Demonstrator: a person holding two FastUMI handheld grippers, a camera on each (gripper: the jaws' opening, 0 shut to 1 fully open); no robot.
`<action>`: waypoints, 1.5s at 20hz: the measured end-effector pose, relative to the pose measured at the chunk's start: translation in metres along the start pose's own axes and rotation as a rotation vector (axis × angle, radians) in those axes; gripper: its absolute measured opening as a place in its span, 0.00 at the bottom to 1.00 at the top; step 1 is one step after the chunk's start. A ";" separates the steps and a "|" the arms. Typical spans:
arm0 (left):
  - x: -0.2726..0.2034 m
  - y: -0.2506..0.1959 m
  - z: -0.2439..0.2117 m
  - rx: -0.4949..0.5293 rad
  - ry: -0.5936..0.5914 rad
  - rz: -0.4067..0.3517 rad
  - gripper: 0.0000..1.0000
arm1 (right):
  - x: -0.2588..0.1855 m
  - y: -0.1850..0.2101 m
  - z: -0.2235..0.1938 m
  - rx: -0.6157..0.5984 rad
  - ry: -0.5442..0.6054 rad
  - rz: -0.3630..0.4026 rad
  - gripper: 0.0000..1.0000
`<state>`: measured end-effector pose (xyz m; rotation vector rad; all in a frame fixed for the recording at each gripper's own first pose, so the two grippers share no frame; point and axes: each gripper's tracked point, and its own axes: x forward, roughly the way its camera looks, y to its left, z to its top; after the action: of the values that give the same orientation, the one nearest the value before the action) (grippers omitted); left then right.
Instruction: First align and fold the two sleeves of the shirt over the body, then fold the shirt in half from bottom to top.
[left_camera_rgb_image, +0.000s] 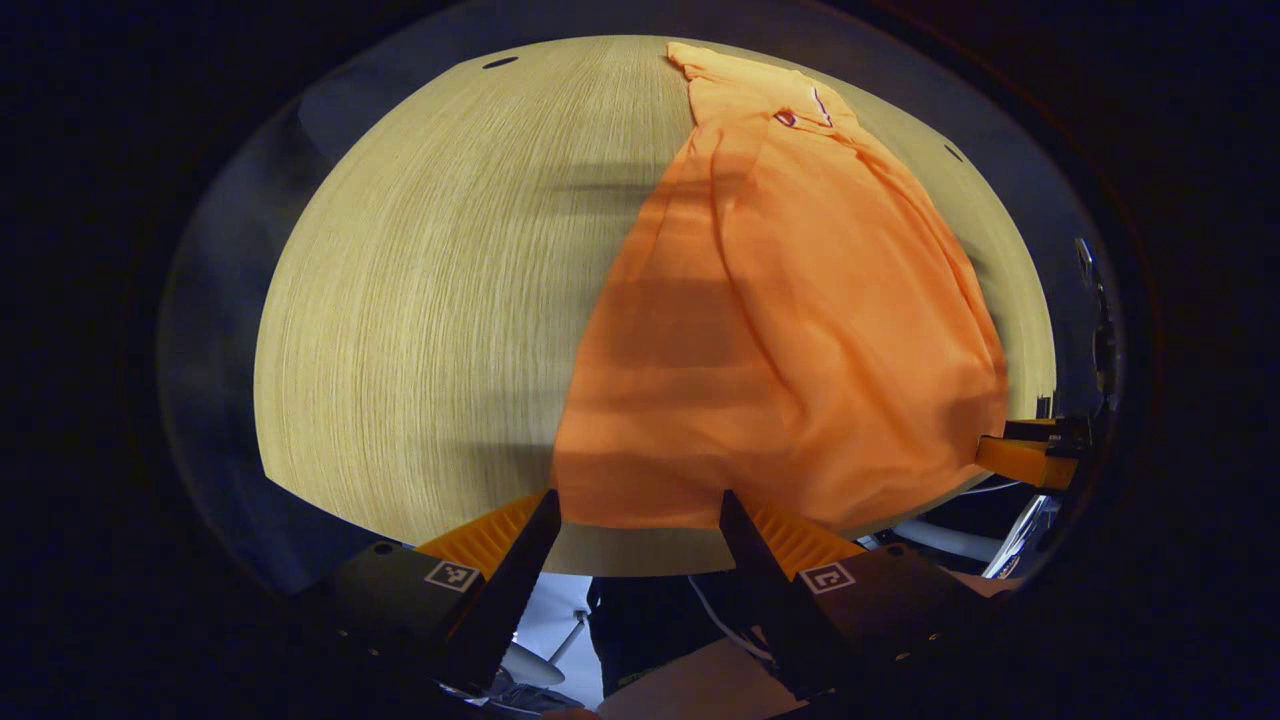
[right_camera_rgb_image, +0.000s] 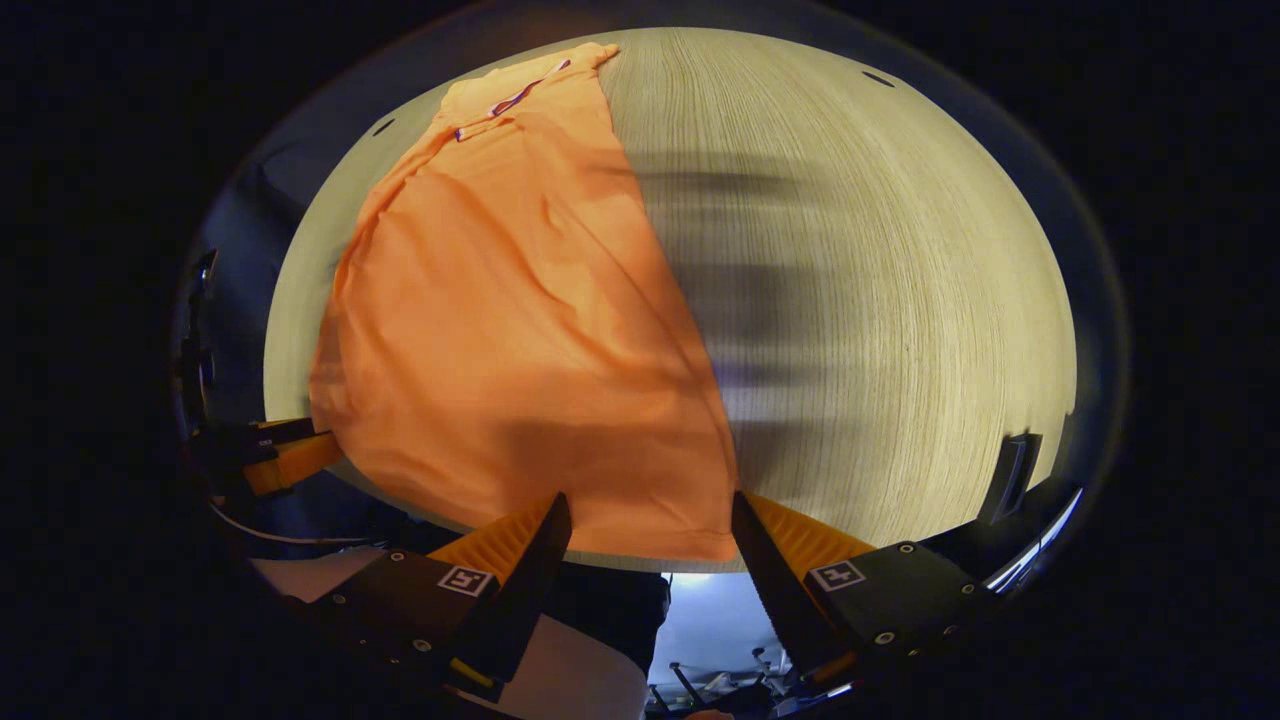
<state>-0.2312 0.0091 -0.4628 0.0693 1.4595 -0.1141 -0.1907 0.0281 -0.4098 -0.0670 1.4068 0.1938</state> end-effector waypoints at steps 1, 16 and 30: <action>0.001 0.001 0.002 0.002 -0.007 0.011 0.99 | 0.001 0.000 -0.002 -0.002 0.004 -0.009 0.99; 0.001 -0.014 -0.003 0.068 -0.027 0.032 0.68 | 0.003 -0.011 -0.004 -0.076 -0.032 -0.119 0.40; -0.018 -0.030 0.001 0.028 -0.087 -0.117 0.01 | -0.028 0.012 -0.001 -0.034 -0.074 0.031 0.00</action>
<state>-0.2359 -0.0202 -0.4440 0.0018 1.3747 -0.2299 -0.1982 0.0374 -0.3816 -0.0661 1.3320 0.2437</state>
